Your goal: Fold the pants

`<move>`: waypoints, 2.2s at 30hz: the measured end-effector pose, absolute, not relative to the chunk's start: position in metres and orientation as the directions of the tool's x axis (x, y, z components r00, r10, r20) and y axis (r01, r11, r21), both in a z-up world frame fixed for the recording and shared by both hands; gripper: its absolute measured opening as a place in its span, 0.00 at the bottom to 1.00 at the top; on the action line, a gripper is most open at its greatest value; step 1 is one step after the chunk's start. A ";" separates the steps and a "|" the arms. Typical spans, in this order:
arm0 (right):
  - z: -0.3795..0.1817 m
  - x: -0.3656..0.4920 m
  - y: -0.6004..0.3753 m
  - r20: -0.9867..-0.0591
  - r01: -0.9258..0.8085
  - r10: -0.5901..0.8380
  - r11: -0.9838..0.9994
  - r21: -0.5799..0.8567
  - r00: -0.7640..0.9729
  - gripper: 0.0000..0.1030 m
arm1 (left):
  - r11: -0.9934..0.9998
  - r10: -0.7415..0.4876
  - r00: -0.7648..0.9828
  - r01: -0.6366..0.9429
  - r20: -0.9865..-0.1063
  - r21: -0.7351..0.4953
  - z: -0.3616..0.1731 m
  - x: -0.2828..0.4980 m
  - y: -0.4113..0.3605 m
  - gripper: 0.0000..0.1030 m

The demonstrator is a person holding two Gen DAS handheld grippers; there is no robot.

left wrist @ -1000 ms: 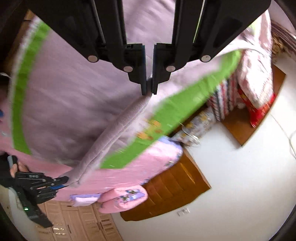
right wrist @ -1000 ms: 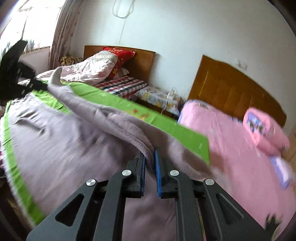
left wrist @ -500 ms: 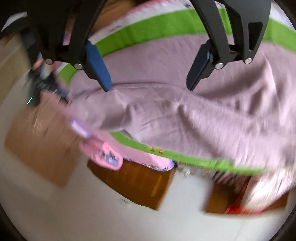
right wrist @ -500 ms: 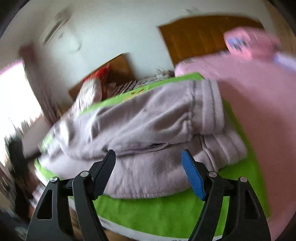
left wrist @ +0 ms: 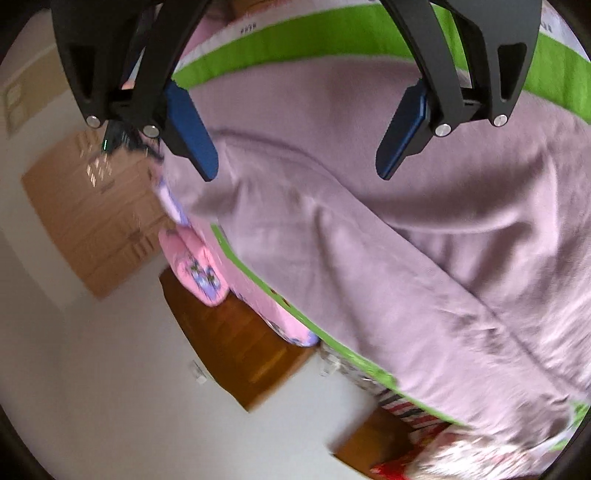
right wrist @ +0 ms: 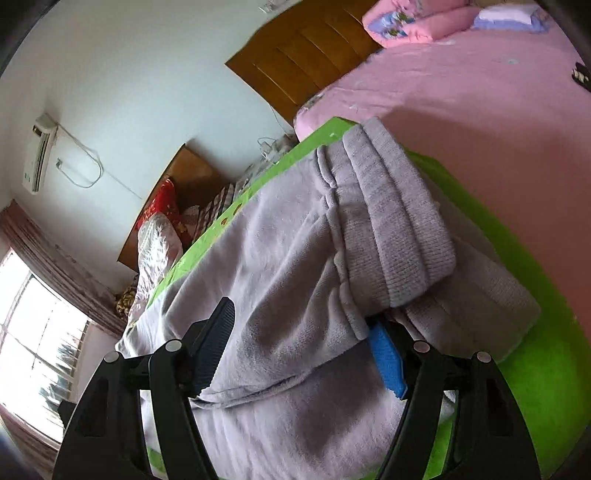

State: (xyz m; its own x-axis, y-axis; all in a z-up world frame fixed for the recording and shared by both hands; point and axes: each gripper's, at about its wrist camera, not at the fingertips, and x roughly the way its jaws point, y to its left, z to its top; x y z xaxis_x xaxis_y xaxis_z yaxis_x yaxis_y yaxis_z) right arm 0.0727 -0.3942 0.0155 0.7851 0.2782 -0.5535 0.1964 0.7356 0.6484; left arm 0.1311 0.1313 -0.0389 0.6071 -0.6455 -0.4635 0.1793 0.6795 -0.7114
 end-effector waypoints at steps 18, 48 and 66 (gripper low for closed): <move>0.014 0.044 -0.412 -0.538 0.205 0.272 0.717 0.666 0.798 0.19 | 0.747 -0.483 0.730 0.055 -0.484 -0.662 -0.020 0.188 0.122 0.05; -0.009 -0.013 -0.424 -0.541 0.201 0.291 0.709 0.676 0.789 0.15 | 0.908 -0.362 0.702 0.119 -0.613 -0.401 -0.037 0.089 0.114 0.05; 0.006 -0.018 -0.387 -0.456 0.047 0.453 0.667 0.743 0.766 0.53 | 0.844 -0.478 0.656 0.159 -0.585 -0.512 -0.042 0.091 0.104 0.50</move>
